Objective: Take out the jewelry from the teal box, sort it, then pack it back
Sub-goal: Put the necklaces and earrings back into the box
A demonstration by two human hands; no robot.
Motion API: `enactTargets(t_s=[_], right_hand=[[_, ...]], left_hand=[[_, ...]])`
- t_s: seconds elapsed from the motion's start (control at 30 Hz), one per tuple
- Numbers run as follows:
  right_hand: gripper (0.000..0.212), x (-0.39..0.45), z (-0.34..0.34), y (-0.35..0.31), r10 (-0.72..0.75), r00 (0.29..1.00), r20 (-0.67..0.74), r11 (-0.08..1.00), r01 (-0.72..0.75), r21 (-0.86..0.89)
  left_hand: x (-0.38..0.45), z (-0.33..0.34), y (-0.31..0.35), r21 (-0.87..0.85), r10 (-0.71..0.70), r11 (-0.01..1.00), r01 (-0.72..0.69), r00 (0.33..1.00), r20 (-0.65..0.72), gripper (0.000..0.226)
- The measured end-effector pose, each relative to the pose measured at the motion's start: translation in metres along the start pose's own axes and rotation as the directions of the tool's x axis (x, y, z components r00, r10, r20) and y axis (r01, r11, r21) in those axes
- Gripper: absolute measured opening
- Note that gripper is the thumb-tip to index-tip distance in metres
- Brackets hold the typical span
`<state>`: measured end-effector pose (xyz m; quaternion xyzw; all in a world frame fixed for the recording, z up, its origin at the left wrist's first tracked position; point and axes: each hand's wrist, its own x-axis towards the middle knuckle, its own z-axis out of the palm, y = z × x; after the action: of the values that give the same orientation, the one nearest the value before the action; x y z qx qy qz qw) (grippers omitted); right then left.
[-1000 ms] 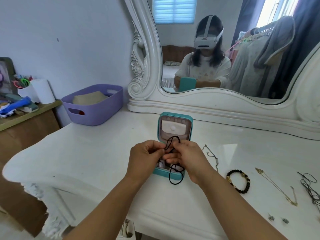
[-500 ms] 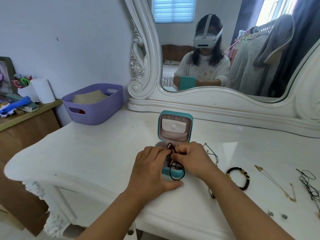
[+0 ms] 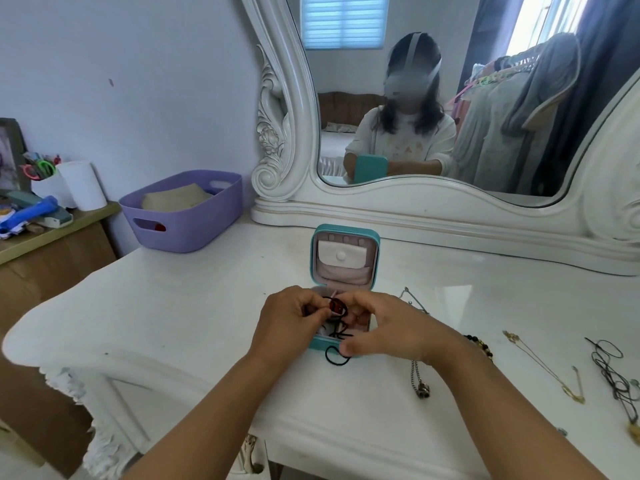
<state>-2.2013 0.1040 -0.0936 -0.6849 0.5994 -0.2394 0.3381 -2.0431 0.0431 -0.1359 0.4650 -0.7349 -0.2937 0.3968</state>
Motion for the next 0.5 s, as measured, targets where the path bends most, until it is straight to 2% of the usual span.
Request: enactTargets(t_s=[0.07,0.1,0.2,0.27,0.4,0.5], right_hand=[[0.056,-0.004,0.0,0.0,0.0,1.0,0.012,0.995,0.001,-0.097],[0.056,-0.004,0.001,0.0,-0.018,1.0,0.001,0.989,0.017,-0.148],[0.035,0.0,0.006,0.005,-0.121,0.99,-0.077,0.973,0.103,-0.208],[0.025,0.005,0.008,0.009,-0.178,0.978,-0.111,0.963,0.15,-0.226],[0.016,0.008,0.014,0.01,-0.214,0.97,-0.118,0.968,0.195,-0.156],[0.011,0.009,0.016,0.012,-0.165,0.97,-0.178,0.986,0.16,-0.039]], left_hand=[[0.001,-0.002,0.001,-0.006,-0.027,1.0,0.027,0.999,0.018,0.011],[0.002,-0.003,0.002,0.005,-0.026,1.0,0.026,0.999,0.03,0.015],[0.005,-0.005,0.003,0.056,0.017,0.998,-0.021,0.997,0.069,0.026],[0.007,-0.006,0.003,0.076,0.046,0.996,-0.053,0.994,0.097,0.022],[0.003,-0.01,-0.001,0.11,0.133,0.982,-0.155,0.973,0.187,0.021],[-0.004,-0.015,-0.007,0.108,0.217,0.962,-0.25,0.944,0.25,0.028]])
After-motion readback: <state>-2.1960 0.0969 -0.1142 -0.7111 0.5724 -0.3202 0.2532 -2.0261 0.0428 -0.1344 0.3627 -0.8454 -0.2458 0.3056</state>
